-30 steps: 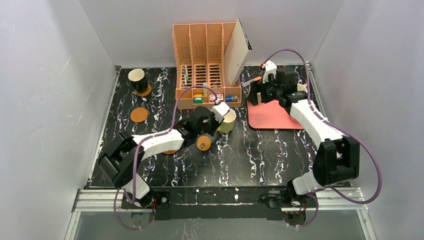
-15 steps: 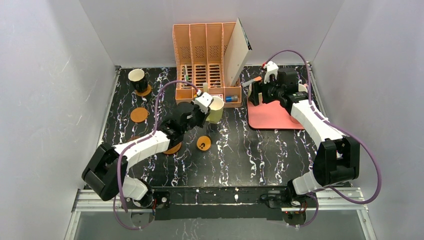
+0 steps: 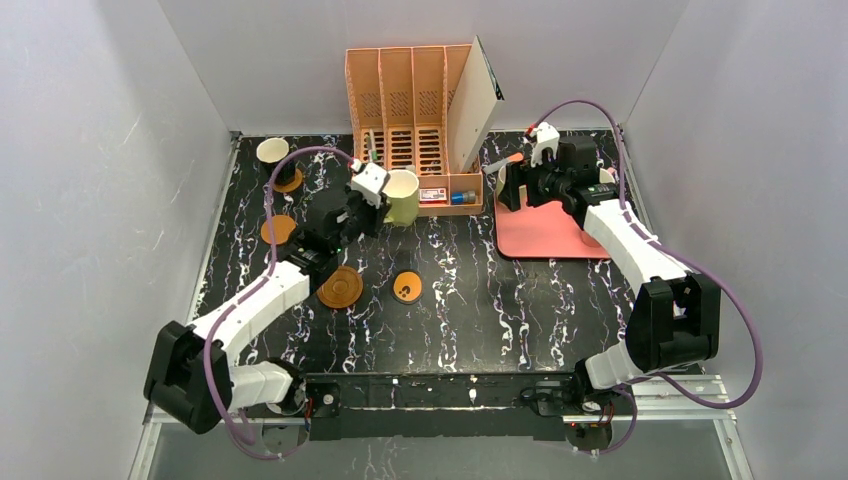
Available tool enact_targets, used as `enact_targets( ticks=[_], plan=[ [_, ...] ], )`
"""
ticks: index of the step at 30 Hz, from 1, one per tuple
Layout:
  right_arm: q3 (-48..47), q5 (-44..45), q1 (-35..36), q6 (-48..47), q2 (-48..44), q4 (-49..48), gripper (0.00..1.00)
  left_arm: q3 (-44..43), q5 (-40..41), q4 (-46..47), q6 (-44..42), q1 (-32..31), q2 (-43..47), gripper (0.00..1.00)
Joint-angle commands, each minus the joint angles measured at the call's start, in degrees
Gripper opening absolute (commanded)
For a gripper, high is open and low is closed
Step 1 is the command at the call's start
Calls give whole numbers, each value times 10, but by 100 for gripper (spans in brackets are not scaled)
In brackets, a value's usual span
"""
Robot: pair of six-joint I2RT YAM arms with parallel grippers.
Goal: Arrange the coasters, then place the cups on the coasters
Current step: Place the cup on the coaster.
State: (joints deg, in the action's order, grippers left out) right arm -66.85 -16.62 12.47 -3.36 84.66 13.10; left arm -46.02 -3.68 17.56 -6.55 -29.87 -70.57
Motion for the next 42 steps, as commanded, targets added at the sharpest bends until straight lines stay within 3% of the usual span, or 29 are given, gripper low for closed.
enact_targets(
  ticks=[1, 13, 19, 27, 42],
  plan=[
    [4, -11, -7, 4, -24, -21, 87, -31, -12, 24, -1, 38, 58, 0],
    [5, -27, -10, 7, -26, -18, 87, 4, 5, -9, -56, 145, 150, 0],
    [5, -29, -11, 7, -24, -18, 87, -3, -43, -13, -43, 245, 123, 0],
    [5, -30, -12, 8, -24, -18, 87, 11, -132, 62, 19, 396, 71, 0],
    [5, -32, -12, 6, -20, -18, 87, 69, -149, 158, -10, 473, 33, 0]
  ],
)
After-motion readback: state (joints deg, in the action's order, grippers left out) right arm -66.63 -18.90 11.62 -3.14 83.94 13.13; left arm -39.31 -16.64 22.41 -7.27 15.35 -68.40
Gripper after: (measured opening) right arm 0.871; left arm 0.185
